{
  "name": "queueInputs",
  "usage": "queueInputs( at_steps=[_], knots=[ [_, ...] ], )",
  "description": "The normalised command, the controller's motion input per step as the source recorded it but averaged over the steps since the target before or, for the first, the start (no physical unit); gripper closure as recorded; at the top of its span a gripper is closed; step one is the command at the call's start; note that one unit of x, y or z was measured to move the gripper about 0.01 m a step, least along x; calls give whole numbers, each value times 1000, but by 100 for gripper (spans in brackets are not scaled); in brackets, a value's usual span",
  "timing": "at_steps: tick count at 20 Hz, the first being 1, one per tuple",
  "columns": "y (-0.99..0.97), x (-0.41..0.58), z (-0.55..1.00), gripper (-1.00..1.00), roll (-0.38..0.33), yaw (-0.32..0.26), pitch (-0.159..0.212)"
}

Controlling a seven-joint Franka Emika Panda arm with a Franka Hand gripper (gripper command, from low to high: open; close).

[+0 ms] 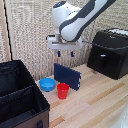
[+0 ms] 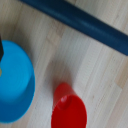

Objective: Please move the gripper into proximity with the fryer handle. Once close enough, gingerly grasp the handle and gently tug the fryer basket open in your direction.

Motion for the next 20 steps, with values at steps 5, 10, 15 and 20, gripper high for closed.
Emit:
queueInputs(
  at_steps=[5, 10, 15, 20],
  knots=[
    [-630, -7, -175, -100, -276, -3, -82],
    [-682, -51, -209, -100, -201, -22, -118],
    [-675, -171, -222, -100, -182, -37, -112],
    [-710, -213, -227, -100, -147, -43, -106]
  ],
)
